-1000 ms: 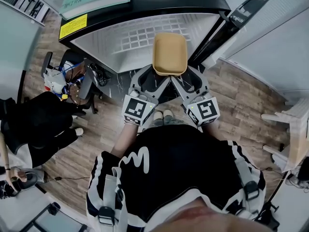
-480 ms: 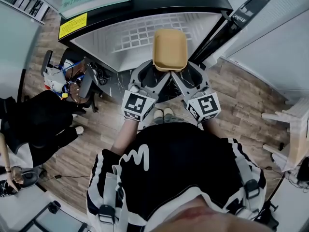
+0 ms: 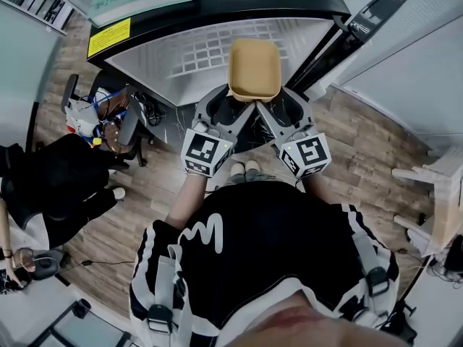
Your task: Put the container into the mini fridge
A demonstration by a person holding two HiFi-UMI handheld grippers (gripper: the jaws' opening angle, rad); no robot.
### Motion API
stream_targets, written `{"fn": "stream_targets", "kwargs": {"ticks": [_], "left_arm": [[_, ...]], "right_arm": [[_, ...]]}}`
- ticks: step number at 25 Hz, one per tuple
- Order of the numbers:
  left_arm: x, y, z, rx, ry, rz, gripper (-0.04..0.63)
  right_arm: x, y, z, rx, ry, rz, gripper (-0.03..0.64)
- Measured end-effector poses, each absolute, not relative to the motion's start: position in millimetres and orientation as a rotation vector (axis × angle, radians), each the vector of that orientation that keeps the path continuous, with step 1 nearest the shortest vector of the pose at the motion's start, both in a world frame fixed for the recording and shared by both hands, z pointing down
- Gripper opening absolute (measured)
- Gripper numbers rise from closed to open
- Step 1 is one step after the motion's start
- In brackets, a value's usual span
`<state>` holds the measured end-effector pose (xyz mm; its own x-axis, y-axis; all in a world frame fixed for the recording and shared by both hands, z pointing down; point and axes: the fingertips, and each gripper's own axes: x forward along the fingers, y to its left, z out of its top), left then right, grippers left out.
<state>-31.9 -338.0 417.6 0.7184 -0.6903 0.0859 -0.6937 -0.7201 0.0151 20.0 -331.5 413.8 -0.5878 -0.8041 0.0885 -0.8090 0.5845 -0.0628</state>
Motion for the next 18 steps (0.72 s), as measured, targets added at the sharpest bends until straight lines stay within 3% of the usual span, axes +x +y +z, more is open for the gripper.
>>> {"fn": "stream_targets", "kwargs": {"ticks": [18], "left_arm": [[-33, -352, 420, 2.860, -1.148, 0.145, 0.267]], "right_arm": [[20, -345, 414, 1.417, -2.744, 0.154, 0.241]]}}
